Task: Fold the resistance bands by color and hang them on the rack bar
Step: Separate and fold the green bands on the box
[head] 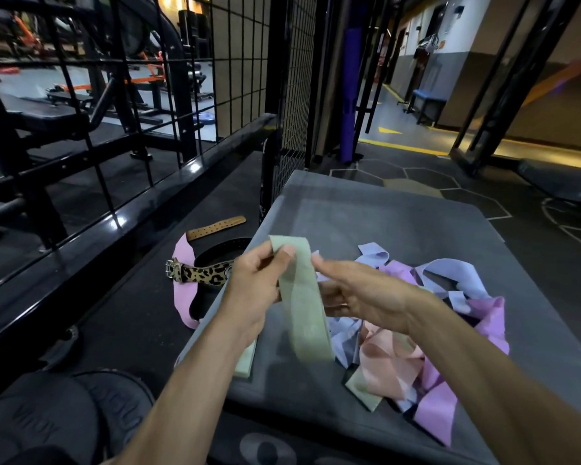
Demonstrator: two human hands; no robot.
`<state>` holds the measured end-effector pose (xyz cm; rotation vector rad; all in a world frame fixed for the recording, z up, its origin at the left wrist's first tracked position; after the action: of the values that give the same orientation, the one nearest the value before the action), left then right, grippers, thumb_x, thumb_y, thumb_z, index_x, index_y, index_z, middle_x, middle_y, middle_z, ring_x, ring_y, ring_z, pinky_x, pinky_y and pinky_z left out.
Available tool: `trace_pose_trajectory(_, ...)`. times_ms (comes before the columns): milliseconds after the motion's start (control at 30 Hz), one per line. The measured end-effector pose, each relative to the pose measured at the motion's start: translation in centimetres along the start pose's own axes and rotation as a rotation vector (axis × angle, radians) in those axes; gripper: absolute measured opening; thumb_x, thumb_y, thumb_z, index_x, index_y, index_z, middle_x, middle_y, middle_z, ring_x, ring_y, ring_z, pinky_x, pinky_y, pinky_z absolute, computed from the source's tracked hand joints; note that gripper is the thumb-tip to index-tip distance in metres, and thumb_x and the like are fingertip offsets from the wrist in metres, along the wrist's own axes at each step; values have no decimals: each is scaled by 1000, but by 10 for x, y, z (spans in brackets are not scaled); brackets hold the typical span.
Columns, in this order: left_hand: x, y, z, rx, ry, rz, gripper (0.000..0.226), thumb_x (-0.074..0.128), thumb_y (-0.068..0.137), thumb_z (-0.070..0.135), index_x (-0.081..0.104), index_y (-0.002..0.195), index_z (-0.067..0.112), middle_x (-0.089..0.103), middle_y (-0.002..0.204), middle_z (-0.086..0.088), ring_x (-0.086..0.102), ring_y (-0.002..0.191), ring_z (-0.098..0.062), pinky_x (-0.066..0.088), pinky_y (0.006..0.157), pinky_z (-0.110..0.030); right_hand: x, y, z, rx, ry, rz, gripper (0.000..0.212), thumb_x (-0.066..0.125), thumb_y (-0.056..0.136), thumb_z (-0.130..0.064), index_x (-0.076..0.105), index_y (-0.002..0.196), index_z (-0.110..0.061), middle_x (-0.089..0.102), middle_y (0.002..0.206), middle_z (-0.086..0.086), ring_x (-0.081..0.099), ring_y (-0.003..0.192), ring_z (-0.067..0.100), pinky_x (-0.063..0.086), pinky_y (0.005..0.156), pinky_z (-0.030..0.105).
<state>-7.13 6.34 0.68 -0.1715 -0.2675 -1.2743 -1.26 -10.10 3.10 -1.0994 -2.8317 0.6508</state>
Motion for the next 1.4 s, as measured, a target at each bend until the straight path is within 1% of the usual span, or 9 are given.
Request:
trace_pose_trajectory(167, -3, 0, 2, -24, -125, 108, 24, 56, 103, 17, 66, 114, -1, 74, 104, -15, 73, 92, -30, 62, 68, -32, 0, -4, -1, -159, -89, 63, 28, 74, 87, -7, 65, 113, 0, 74, 106, 14, 68, 92, 22, 53, 90, 36)
trace_pose_trajectory(333, -11, -8, 16, -42, 283, 152, 42, 56, 102, 41, 70, 85, 5, 74, 66, -6, 71, 59, -20, 53, 50, -28, -7, -15, -26, -358, -197, 263, 16, 62, 87, 0, 72, 91, -11, 61, 72, 5, 51, 64, 20, 41, 53, 21)
trace_pose_trajectory(433, -19, -8, 23, 241, 628, 302, 57, 56, 99, 48, 57, 57, 9, 55, 46, 4, 51, 45, -13, 46, 52, -31, -10, -26, -43, -379, -373, 186, 20, 57, 76, -17, 72, 90, -17, 61, 72, 15, 51, 64, 24, 39, 57, 38)
trace_pose_trajectory(600, -7, -11, 18, 237, 292, -275, 26, 46, 106, 26, 71, 108, 19, 75, 109, 7, 67, 109, -9, 50, 98, -28, -5, -34, -57, -402, -585, 69, 28, 50, 73, -14, 73, 89, -9, 59, 70, 6, 48, 64, 14, 39, 60, 33)
trace_pose_trajectory(767, -5, -17, 18, 175, 407, -522, 33, 39, 108, 9, 62, 84, 13, 60, 75, 16, 56, 75, 0, 46, 76, -15, -17, -40, -60, -439, -768, 227, 26, 57, 71, -22, 73, 90, -30, 72, 83, 2, 65, 74, 29, 58, 70, 51)
trace_pose_trajectory(900, -20, -10, 17, 199, 576, -473, 23, 52, 105, 21, 63, 88, 10, 49, 75, 12, 43, 73, -5, 37, 70, -21, -39, -39, -54, -474, -608, 285, 32, 78, 81, -9, 70, 107, -26, 71, 86, 13, 65, 71, 27, 55, 74, 49)
trace_pose_trajectory(1100, -38, 1, 7, 73, 593, -301, 30, 58, 93, 47, 73, 98, 21, 73, 97, -8, 60, 90, -16, 50, 92, -50, -52, -19, -34, -337, 18, 451, 35, 75, 83, 0, 65, 117, -2, 74, 82, 11, 69, 69, 24, 61, 65, 34)
trace_pose_trajectory(1267, -41, 0, 2, -109, 617, -384, 20, 58, 102, 29, 72, 95, 17, 64, 80, 12, 53, 77, -4, 42, 76, -28, -51, -1, -32, -349, 69, 628, 17, 77, 83, -2, 72, 98, -3, 75, 82, 9, 69, 63, 17, 59, 57, 28)
trace_pose_trajectory(1400, -50, -2, -2, -310, 600, -451, 14, 62, 101, 23, 69, 91, 18, 67, 75, 12, 59, 75, -7, 49, 75, -35, -52, 14, -38, -451, 14, 754, 11, 78, 83, -6, 72, 91, -9, 76, 78, 2, 69, 63, 13, 58, 59, 27)
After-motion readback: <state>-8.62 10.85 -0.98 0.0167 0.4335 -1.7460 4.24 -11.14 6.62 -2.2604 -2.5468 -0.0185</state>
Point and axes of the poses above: each hand's wrist, its own y-axis towards the middle knuckle, its own x-axis out of the palm, z = x × y, the point moved 1 cm from there along y, towards the middle knuckle
